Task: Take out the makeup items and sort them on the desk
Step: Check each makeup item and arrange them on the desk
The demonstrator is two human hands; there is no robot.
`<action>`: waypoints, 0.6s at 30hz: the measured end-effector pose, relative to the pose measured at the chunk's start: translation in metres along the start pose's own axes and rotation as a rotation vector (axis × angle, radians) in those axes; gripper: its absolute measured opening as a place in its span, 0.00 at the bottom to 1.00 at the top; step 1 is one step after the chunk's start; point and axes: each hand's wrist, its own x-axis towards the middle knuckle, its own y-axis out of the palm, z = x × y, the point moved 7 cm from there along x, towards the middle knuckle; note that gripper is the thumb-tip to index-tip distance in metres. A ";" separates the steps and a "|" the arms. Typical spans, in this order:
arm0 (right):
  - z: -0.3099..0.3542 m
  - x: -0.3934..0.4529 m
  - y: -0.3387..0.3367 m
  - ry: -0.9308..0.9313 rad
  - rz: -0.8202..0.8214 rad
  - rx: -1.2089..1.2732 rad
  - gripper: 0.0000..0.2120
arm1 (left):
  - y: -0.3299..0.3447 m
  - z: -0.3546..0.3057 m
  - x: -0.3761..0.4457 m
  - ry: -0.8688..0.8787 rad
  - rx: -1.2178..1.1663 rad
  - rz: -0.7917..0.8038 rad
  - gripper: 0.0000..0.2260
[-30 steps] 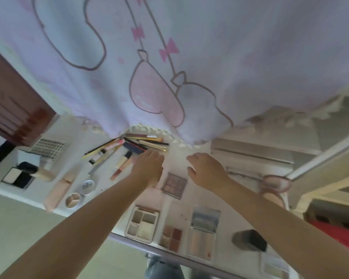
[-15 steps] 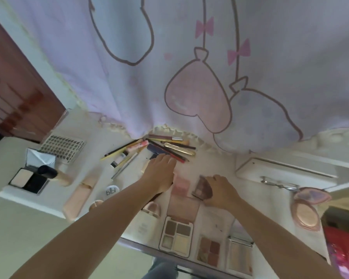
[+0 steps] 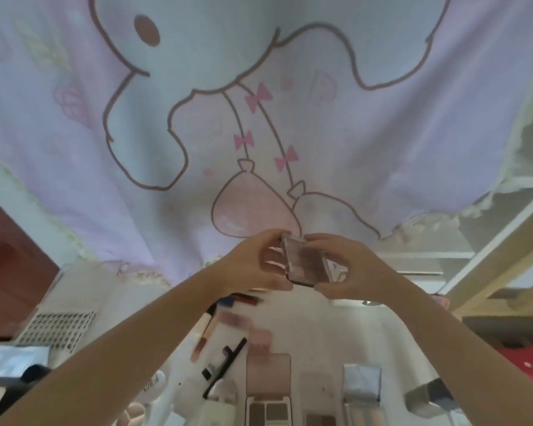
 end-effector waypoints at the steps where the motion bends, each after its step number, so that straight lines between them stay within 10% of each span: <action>1: 0.001 -0.003 -0.008 0.007 -0.019 0.028 0.25 | 0.001 -0.008 0.000 0.018 -0.078 0.008 0.30; 5: 0.011 -0.009 -0.034 -0.022 -0.069 -0.001 0.24 | 0.000 -0.031 0.007 -0.014 -0.320 -0.053 0.13; 11: 0.023 -0.006 -0.060 -0.025 -0.219 -0.056 0.29 | 0.002 -0.060 0.013 0.150 -0.164 -0.060 0.18; 18: 0.020 -0.006 -0.058 -0.019 -0.135 0.056 0.23 | -0.029 -0.041 0.019 0.043 -0.585 -0.244 0.09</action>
